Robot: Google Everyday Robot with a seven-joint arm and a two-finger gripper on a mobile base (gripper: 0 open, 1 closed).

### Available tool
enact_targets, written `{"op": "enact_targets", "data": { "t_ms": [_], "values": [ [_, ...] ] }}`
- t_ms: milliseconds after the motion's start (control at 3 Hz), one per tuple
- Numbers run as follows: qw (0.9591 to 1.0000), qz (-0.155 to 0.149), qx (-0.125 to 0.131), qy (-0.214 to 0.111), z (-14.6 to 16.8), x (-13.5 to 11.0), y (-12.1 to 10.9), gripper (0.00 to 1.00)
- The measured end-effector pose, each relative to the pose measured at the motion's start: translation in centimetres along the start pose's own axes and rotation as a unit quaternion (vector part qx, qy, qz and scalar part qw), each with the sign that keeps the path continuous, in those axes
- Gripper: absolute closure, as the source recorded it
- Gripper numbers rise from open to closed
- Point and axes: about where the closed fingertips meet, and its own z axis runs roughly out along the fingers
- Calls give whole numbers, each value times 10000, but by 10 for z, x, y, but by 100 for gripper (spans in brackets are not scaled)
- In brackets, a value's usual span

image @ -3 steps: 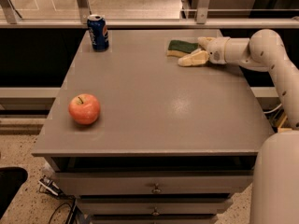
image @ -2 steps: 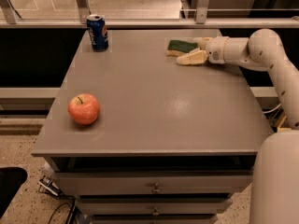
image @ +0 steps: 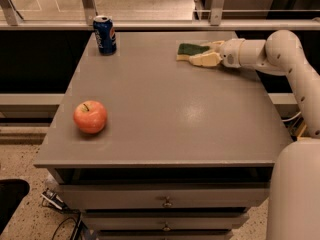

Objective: Move sponge near apple

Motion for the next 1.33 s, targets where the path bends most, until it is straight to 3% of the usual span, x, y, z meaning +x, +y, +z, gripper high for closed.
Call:
{"op": "enact_targets", "data": {
  "t_ms": [333,1333],
  "values": [
    [10000,0,-2,0,0,-1,0,100],
    [10000,-8,-6,7,-2,-3,1,100]
  ]
}}
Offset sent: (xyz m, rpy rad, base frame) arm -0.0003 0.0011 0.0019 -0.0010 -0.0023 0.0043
